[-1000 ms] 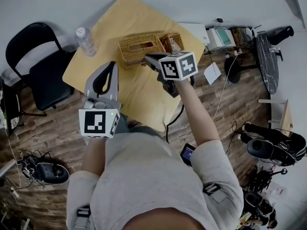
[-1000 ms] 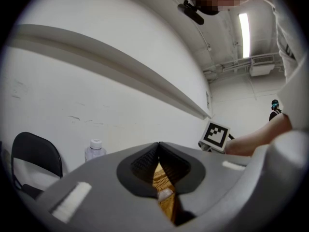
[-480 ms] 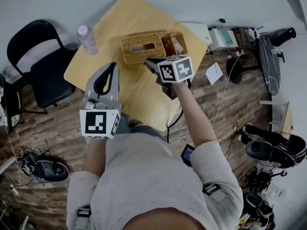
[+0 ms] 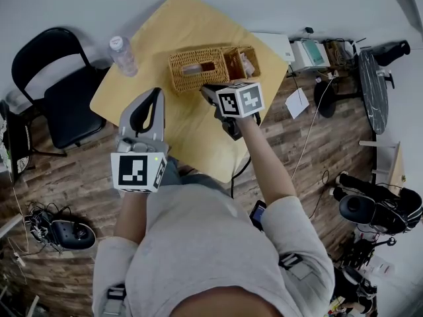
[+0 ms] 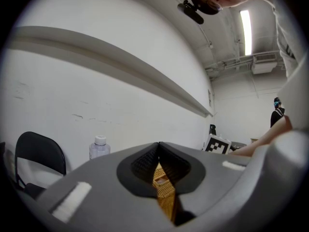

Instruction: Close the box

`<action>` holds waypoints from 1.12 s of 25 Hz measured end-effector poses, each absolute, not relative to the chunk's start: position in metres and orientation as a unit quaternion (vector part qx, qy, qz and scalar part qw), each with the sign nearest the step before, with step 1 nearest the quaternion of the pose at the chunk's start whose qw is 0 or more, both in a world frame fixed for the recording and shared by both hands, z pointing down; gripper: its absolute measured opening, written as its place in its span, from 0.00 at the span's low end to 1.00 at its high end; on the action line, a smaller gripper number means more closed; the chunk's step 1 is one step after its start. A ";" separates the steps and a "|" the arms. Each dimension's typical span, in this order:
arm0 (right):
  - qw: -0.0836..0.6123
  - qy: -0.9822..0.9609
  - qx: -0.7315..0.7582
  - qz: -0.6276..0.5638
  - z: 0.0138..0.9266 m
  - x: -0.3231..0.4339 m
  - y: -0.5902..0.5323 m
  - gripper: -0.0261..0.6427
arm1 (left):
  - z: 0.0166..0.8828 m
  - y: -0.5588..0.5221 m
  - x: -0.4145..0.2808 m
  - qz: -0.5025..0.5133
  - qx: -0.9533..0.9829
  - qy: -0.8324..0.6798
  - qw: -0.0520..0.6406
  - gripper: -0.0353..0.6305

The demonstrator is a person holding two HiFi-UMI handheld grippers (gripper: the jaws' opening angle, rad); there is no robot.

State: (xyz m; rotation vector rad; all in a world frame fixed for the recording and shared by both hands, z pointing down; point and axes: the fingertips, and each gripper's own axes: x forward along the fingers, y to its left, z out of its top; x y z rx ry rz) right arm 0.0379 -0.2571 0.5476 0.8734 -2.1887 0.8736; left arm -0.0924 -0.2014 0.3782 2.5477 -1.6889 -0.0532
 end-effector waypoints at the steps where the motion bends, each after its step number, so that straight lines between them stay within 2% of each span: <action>1: 0.308 -0.829 0.331 0.331 0.548 0.037 -0.257 0.07 | 0.379 -0.201 -0.093 -0.018 0.833 -0.552 0.043 0.14; 8: 0.287 -0.844 0.347 0.290 0.542 0.035 -0.258 0.07 | 0.375 -0.207 -0.091 -0.018 0.834 -0.550 0.037 0.14; 28: 0.125 -0.861 0.479 0.121 0.415 0.076 -0.239 0.07 | 0.333 -0.214 -0.066 -0.034 0.849 -0.528 0.003 0.14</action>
